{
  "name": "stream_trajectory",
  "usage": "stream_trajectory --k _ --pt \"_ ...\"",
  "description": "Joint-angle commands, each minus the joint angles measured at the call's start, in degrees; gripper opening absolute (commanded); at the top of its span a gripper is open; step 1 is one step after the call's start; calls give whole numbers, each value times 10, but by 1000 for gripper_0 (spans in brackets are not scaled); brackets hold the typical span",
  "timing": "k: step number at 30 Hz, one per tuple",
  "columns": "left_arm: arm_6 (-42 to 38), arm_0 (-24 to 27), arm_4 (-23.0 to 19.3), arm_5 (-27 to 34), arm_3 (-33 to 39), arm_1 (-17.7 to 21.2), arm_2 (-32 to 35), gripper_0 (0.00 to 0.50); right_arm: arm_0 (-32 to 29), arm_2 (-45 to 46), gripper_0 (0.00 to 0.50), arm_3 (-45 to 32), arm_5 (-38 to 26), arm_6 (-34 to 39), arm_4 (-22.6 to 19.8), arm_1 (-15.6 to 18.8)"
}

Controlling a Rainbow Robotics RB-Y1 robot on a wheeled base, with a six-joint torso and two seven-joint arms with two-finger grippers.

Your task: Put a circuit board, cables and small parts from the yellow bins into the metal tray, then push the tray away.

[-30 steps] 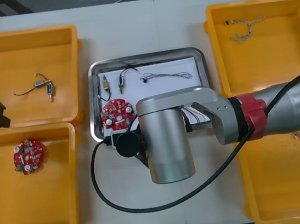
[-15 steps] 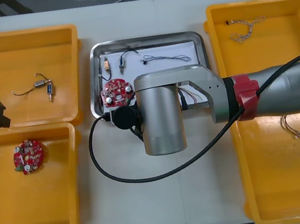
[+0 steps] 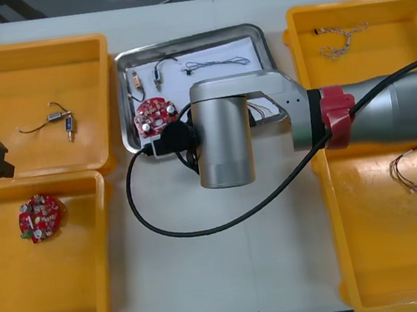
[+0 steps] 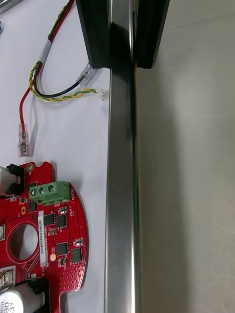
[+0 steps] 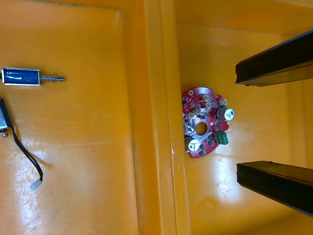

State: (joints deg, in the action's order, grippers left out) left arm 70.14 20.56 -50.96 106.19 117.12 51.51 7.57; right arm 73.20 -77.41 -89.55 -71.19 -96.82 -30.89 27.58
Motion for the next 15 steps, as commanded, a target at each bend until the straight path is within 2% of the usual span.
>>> stream_trajectory --k 1,15 --pt "39 -9 5 -2 17 26 17 454 38 5 0 26 30 -28 0 2" --pt "39 -9 5 -2 17 26 17 451 52 6 0 112 111 -30 0 -14"
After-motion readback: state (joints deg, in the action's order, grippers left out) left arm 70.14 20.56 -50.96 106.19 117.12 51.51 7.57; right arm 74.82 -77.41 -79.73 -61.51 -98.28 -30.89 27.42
